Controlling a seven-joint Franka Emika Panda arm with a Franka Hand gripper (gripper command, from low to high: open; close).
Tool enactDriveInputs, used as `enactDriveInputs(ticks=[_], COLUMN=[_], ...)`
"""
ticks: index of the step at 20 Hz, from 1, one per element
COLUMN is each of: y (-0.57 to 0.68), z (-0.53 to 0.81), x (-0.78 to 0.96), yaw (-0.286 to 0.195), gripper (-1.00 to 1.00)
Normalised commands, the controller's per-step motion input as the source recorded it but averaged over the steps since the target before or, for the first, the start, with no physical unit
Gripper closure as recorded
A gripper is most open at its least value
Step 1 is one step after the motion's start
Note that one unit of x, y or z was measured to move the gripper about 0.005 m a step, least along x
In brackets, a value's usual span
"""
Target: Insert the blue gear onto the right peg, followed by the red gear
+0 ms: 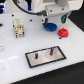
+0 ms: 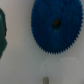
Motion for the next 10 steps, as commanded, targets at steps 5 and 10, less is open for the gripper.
enactDriveInputs(ticks=[5,10], y=[-0.04,0.00], z=[-0.48,-0.32], x=[-0.27,-0.26], yaw=[0.000,0.000], gripper=[1.00,1.00])
